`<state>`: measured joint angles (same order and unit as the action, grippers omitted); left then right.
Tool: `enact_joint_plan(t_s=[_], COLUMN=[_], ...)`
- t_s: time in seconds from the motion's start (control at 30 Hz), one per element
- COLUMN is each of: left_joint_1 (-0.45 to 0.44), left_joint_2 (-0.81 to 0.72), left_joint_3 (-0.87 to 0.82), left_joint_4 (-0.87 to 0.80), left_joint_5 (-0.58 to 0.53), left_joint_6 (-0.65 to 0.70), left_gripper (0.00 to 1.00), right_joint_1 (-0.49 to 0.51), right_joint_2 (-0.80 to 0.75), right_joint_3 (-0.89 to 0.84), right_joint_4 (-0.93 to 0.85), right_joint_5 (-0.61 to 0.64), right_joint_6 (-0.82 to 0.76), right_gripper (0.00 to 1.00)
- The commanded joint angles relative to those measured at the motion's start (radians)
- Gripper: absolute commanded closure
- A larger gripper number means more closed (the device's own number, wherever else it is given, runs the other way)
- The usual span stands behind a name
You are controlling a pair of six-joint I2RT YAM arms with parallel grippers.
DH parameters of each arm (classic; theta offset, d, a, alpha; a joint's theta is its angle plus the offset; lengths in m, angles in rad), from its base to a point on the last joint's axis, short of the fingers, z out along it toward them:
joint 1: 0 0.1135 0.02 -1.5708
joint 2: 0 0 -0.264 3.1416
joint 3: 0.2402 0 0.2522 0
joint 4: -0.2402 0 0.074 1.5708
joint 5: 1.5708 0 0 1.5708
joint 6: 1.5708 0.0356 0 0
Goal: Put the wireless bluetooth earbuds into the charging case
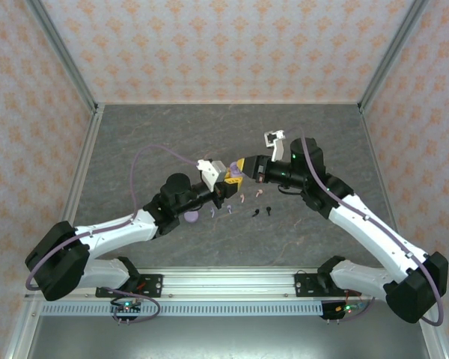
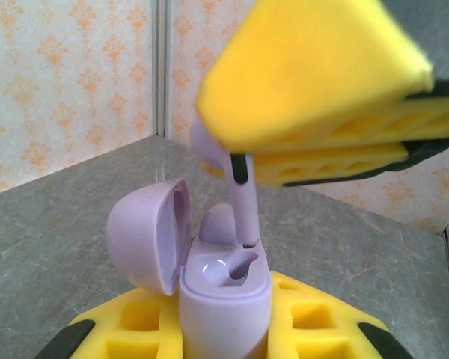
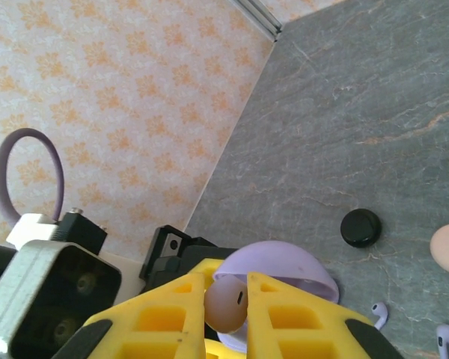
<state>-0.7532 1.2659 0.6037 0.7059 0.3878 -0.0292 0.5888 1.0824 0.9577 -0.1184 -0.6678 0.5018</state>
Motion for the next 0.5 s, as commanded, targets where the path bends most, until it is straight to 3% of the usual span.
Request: enact_joint_plan(t_s=[0.0,0.47], left_joint_1=[-0.006,-0.006], left_joint_2=[0.006,0.007], left_joint_3=[0.028,0.024], left_joint_4=[0.052,0.050], left_joint_5=[-0.006,-0.024], left_joint_6=[-0.009,-0.006], left_gripper=[1.00,1.00], right_joint_1=[0.009,0.016], right_joint_2=[-0.001,0.002], right_joint_3=[-0.018,-0.041], right_joint_4=[0.017,0.038], right_joint_5=[0.040,0.053], right_joint_6=[-0.018,0.012], right_gripper=[0.84,0.84])
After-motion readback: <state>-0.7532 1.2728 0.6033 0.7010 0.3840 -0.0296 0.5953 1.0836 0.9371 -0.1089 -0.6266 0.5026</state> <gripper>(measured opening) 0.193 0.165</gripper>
